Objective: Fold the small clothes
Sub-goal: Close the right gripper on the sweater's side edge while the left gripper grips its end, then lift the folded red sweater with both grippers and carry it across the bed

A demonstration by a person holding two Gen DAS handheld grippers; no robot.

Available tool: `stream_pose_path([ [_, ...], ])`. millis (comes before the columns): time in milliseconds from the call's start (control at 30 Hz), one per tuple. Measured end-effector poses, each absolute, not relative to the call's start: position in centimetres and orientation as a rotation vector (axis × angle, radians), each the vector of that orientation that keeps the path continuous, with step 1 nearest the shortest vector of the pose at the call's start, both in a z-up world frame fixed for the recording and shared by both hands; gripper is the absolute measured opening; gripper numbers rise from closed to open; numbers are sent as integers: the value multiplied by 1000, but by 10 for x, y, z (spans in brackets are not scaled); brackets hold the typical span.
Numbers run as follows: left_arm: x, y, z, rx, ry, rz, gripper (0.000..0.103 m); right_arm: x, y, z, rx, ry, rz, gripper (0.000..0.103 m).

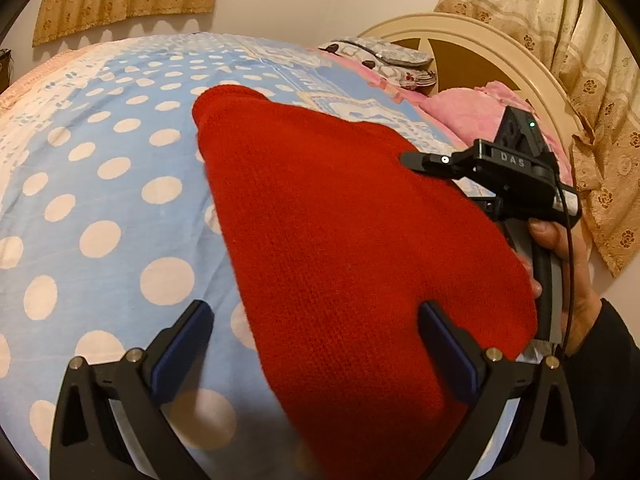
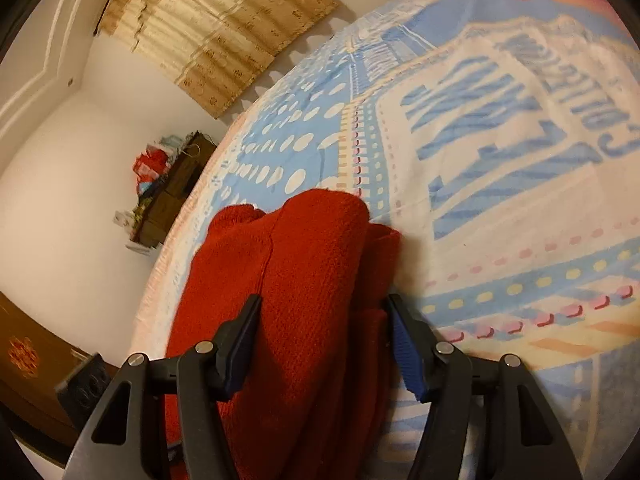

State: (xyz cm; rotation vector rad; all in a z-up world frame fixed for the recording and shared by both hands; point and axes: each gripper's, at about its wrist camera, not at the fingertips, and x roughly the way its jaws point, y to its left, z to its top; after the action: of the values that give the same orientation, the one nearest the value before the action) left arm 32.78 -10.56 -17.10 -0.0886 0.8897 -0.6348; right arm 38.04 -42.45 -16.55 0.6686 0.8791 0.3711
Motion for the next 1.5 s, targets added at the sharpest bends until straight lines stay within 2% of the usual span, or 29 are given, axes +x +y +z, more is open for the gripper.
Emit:
stream_pose_path([
  [233, 329, -108, -171, -82, 895, -651, 103, 378, -426, -171, 702, 862, 401, 49],
  [567, 333, -103, -171, -129, 898, -686, 102, 381, -422, -174, 719, 844, 387, 49],
  [700, 333, -104, -171, -129, 894, -688, 97, 380, -417, -171, 671, 843, 420, 43],
  [1000, 329, -114, -165, -98, 897, -707, 69, 380, -415, -167, 644, 837, 401, 39],
  [1067, 325, -116, -162, -79, 885, -697, 59, 376, -412, -164, 620, 830, 385, 38],
  [1167, 323, -118, -158, -65, 891, -676, 52, 370, -408, -158, 597, 816, 359, 37],
  [1267, 319, -118, -153, -43, 886, -658, 47, 365, -404, -152, 588, 800, 345, 36],
  [1500, 305, -115, -146, -4, 886, -638, 43, 348, -398, -143, 591, 787, 332, 35],
])
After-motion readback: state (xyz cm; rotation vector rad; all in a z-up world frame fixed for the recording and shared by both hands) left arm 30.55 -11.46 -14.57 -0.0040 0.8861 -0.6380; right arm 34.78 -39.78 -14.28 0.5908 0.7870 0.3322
